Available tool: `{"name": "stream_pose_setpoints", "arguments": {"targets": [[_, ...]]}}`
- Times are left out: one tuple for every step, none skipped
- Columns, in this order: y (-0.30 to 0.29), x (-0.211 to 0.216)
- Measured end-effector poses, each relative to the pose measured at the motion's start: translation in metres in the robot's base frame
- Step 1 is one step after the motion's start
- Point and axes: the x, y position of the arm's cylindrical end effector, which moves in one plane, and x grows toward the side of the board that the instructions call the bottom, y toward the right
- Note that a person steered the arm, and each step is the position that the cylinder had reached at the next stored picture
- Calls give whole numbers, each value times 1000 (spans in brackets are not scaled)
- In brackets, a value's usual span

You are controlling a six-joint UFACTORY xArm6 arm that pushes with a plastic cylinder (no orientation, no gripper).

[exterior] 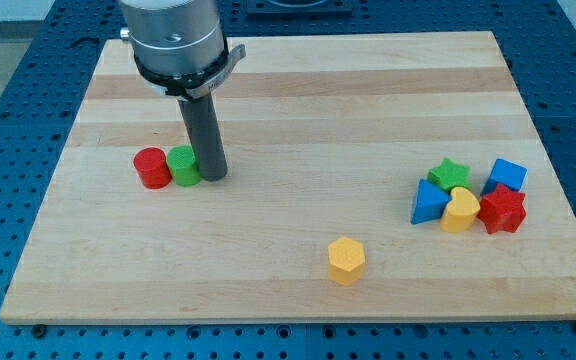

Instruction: Move your arm closer to the red star

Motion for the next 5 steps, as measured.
{"name": "stream_pose_setpoints", "arguments": {"targets": [[12, -3], [80, -58], [154, -118], [245, -132], [343, -125]]}}
